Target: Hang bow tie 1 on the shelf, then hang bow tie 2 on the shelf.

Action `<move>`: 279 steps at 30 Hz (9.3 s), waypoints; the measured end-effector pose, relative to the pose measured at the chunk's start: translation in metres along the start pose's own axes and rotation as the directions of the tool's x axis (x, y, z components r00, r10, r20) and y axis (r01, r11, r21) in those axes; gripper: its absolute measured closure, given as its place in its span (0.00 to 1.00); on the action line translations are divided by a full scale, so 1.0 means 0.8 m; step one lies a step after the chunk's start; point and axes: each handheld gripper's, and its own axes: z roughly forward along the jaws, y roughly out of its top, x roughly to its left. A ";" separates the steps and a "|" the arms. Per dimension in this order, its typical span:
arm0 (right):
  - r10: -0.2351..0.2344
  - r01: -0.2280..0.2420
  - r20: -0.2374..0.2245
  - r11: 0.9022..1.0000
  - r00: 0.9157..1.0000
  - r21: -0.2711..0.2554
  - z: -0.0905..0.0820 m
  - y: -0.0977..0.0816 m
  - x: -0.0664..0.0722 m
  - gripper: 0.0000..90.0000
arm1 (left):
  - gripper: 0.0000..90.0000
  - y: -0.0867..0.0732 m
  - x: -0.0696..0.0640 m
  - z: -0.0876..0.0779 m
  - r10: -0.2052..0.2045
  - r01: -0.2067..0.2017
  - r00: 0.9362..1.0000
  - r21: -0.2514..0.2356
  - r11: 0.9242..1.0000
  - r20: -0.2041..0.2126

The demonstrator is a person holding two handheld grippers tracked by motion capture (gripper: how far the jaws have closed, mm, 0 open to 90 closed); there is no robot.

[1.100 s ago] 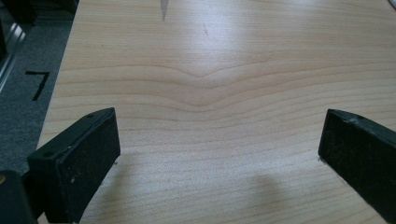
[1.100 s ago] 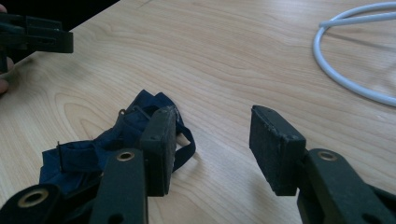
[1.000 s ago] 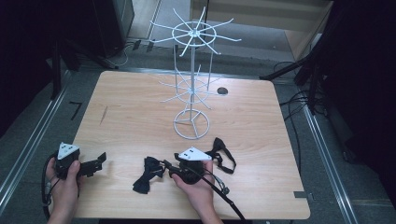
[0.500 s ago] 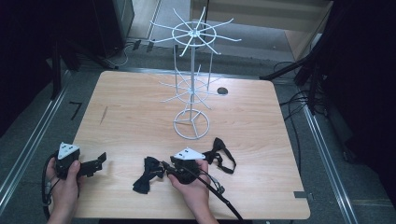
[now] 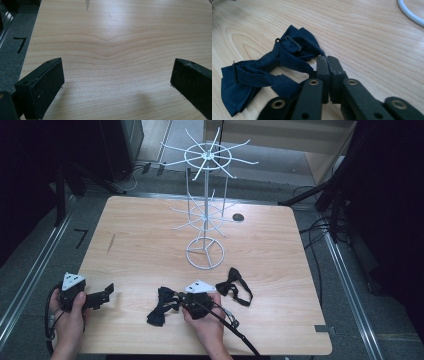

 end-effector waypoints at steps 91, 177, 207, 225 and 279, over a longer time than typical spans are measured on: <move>-0.096 0.162 0.166 0.879 0.981 -0.448 -0.150 0.117 -0.011 1.00 | 0.00 0.000 0.000 0.000 -0.002 0.002 1.000 0.008 1.000 0.003; -0.054 0.144 0.218 0.895 0.974 -0.422 -0.125 0.167 -0.046 1.00 | 0.00 0.001 0.001 -0.001 0.006 -0.006 1.000 -0.017 1.000 0.005; -0.046 0.133 0.223 0.909 0.974 -0.395 -0.109 0.133 -0.064 0.90 | 0.00 0.001 -0.004 -0.004 0.057 -0.054 0.998 -0.111 0.992 0.025; -0.065 0.125 0.174 0.924 0.983 -0.361 -0.122 0.101 -0.074 0.45 | 0.00 0.000 -0.005 -0.004 0.064 -0.061 0.998 -0.104 0.993 0.026; 0.206 -0.192 0.254 0.978 0.945 -0.081 -0.139 -0.053 -0.189 0.74 | 0.00 0.001 -0.001 -0.003 0.037 -0.034 0.998 -0.086 0.996 0.042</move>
